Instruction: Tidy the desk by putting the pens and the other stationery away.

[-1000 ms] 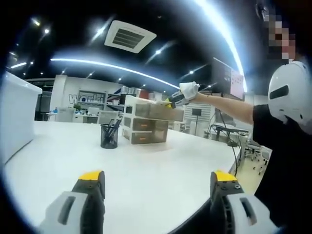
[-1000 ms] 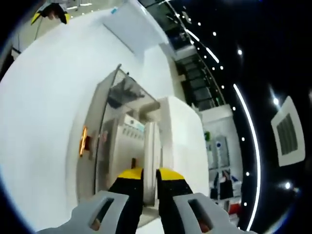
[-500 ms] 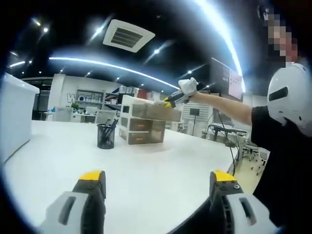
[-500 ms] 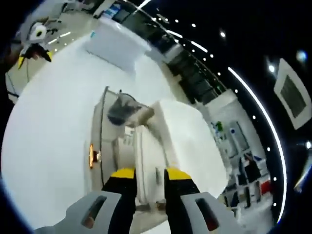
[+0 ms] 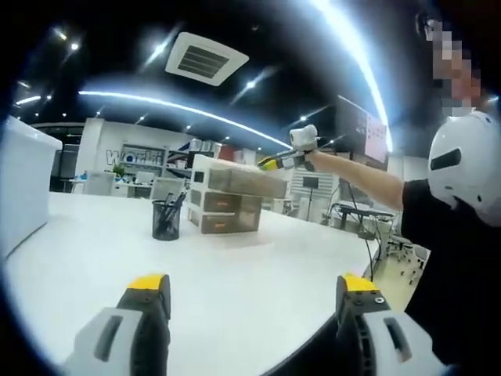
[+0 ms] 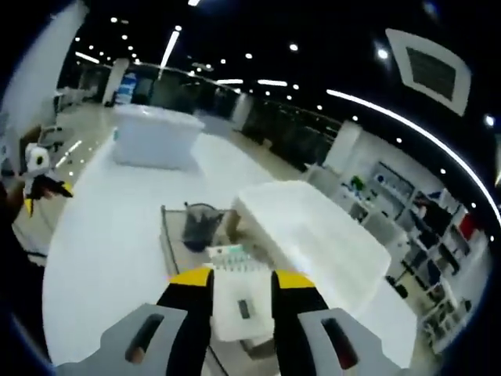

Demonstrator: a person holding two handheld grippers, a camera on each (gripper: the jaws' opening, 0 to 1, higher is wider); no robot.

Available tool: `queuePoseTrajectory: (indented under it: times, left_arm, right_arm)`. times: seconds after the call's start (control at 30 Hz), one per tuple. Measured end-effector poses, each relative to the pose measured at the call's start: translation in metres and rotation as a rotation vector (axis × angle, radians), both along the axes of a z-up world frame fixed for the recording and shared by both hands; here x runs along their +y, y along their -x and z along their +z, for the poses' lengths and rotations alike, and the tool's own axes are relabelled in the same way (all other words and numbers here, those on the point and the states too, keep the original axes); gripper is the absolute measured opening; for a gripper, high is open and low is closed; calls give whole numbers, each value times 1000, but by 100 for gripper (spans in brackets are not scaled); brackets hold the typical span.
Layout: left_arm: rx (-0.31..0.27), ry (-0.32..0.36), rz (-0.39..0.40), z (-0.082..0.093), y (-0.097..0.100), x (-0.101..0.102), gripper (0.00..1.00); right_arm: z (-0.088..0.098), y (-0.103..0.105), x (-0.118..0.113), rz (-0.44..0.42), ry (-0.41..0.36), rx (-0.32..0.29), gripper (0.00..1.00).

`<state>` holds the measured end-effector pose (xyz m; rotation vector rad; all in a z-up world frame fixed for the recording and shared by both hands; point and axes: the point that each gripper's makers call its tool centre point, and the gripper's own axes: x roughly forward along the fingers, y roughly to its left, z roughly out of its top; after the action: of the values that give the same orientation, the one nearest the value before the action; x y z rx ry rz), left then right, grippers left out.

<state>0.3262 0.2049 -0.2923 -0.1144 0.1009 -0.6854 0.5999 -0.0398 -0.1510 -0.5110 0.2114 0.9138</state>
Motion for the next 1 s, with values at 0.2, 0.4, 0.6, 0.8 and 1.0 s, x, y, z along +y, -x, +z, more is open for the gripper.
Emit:
queuePoseTrajectory:
  times: [0.2,0.4,0.6,0.8,1.0]
  left_arm:
    - [-2,-3,-2,1,-1,-3,86]
    - [-8,-14,-7,4,-5,-5,86]
    - [-11,-20,-24,8,-9,-10,86]
    - [-11,-23,-37,11,-14,-13,86]
    - [-10,-25,-50,13,-20,-17,86]
  right_arm:
    - [18,13,-5,16,-92,-29,32]
    - [21,33,-10,15,-148,-58,44]
    - [11,55,-21,-4,-216,-53,47]
    - [-3,75,-35,-32,-272,-51,49]
    - [-19,96,-47,-69,-318,-51,50]
